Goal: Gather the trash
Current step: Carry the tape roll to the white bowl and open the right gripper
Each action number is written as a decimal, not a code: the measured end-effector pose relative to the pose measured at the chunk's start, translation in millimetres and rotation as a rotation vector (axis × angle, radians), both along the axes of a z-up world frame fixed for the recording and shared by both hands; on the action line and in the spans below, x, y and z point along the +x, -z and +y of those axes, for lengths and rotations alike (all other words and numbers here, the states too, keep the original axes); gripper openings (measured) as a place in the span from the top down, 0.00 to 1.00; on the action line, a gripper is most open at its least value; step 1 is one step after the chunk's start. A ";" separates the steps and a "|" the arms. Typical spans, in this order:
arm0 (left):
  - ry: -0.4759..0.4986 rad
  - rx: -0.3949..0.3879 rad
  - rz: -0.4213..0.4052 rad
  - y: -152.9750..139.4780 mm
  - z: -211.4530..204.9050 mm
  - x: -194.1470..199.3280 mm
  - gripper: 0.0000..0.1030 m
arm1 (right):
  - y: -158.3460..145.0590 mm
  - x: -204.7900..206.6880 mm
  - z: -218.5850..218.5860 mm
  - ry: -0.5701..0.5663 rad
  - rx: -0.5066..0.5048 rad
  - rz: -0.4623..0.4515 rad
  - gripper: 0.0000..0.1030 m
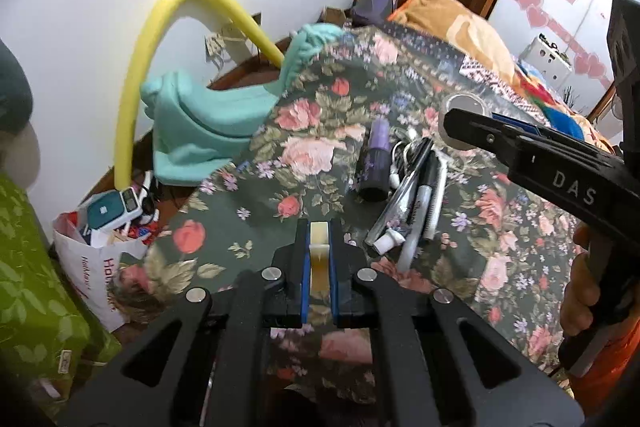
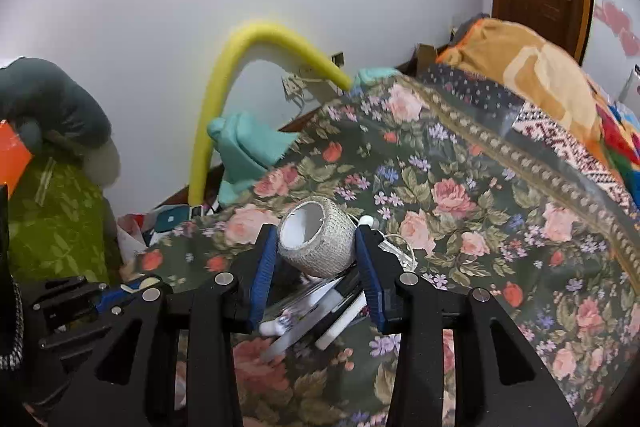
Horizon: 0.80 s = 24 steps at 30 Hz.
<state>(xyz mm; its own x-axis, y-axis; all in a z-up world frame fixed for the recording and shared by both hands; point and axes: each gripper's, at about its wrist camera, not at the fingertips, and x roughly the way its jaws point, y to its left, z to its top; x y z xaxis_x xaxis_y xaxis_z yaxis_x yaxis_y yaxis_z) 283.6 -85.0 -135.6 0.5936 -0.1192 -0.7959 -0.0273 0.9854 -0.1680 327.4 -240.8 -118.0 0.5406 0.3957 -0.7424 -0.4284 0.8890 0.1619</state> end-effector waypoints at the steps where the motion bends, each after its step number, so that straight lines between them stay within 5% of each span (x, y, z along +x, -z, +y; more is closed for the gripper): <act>1: -0.004 0.005 -0.011 -7.1 0.7 -5.4 0.94 | -7.3 -5.7 0.5 -0.004 0.001 -0.012 0.64; 13: -0.093 0.064 -0.104 -72.6 25.7 -85.2 0.94 | -68.8 -79.7 17.6 -0.080 0.027 -0.106 0.64; 24: -0.216 0.108 -0.105 -81.6 66.9 -174.2 0.94 | -80.6 -151.3 56.8 -0.190 0.058 -0.098 0.64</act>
<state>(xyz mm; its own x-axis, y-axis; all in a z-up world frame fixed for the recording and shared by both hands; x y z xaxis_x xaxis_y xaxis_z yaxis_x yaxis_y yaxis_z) 109.5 -18.0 -54.1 0.6761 0.1016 -0.7298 -0.2274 0.9709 -0.0755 176.2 -184.0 -37.4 0.5203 0.5383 -0.6630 -0.6038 0.7808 0.1602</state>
